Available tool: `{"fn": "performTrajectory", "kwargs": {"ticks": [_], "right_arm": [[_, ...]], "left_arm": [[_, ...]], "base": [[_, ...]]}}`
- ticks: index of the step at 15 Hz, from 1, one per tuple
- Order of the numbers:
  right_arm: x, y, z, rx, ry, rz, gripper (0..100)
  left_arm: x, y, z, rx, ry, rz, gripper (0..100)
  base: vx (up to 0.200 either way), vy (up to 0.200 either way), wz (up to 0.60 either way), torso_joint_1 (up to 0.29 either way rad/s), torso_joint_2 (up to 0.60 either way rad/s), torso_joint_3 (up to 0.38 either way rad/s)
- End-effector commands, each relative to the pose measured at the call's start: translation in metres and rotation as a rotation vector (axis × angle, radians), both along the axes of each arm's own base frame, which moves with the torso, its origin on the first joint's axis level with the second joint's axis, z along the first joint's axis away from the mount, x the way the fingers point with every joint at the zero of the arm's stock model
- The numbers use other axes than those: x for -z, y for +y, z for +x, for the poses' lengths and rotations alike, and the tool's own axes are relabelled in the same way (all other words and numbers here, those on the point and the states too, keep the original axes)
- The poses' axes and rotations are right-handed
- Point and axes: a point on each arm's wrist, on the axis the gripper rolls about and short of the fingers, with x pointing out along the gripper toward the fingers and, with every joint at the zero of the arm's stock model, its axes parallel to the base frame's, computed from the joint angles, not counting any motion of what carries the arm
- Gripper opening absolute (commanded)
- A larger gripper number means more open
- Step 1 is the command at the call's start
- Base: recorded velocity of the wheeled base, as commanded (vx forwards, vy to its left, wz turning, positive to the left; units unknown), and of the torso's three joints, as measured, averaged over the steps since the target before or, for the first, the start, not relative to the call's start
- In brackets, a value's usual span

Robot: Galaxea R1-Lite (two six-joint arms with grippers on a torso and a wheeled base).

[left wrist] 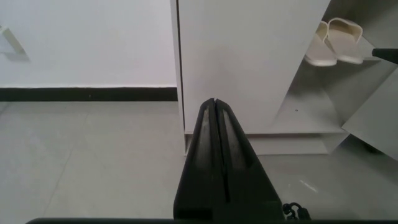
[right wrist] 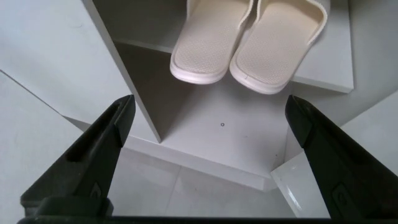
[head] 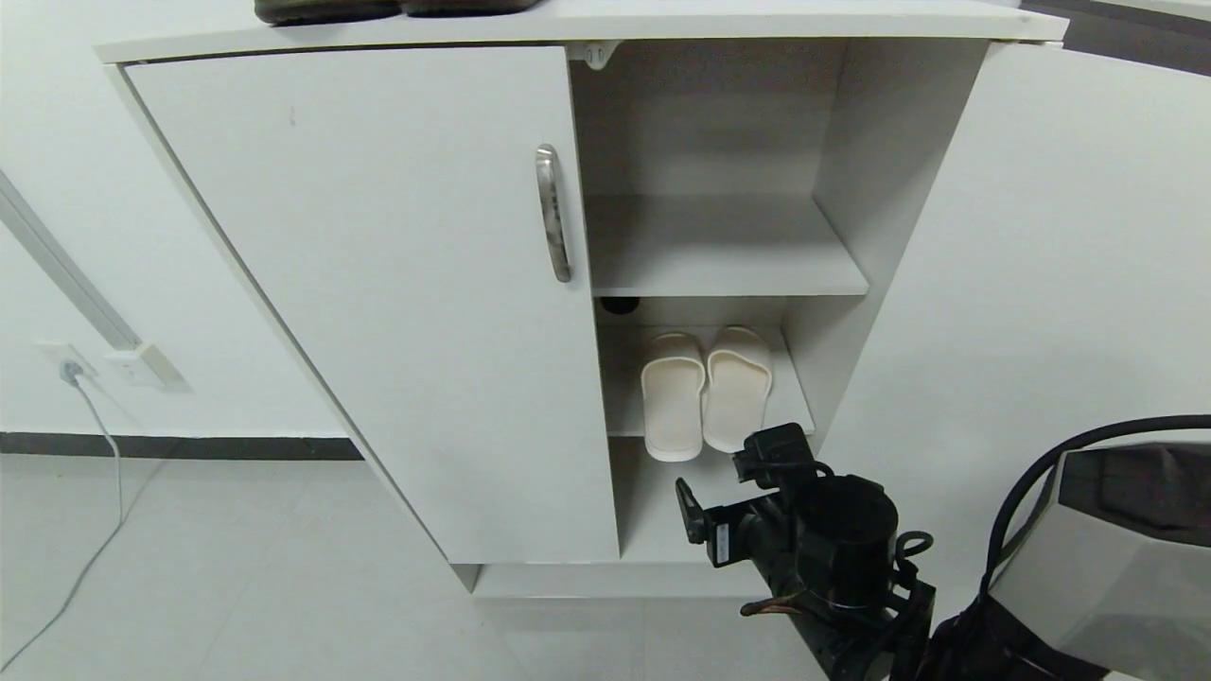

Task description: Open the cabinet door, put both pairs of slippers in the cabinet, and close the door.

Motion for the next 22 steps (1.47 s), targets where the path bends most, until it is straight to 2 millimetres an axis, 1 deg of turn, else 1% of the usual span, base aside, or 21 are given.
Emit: {"fn": "performTrajectory", "kwargs": {"ticks": [1,4,12,22], "right_arm": [[0.0009,0.0004,0.0002,0.000,0.002,-0.001,100],[0.0030,0.0007,0.0005,0.000,0.005,-0.007,100],[0.0071,0.0019,0.0016,0.001,0.012,-0.013,100],[0.0066,0.0015,0.0013,0.003,0.002,-0.004,100]], "left_arm": [[0.0000,0.0000,0.0001,0.000,0.001,0.000,0],[0.0000,0.0000,0.0001,0.001,0.001,0.001,0],[0.0000,0.0000,0.0001,0.000,0.001,0.001,0],[0.0000,0.0000,0.0001,-0.002,0.001,-0.003,0]], "base": [[0.000,0.000,0.00,0.000,0.00,0.000],[0.000,0.000,0.00,0.002,0.00,0.038],[0.000,0.000,0.00,0.002,0.00,0.187],[0.000,0.000,0.00,0.000,0.00,0.000]]}}
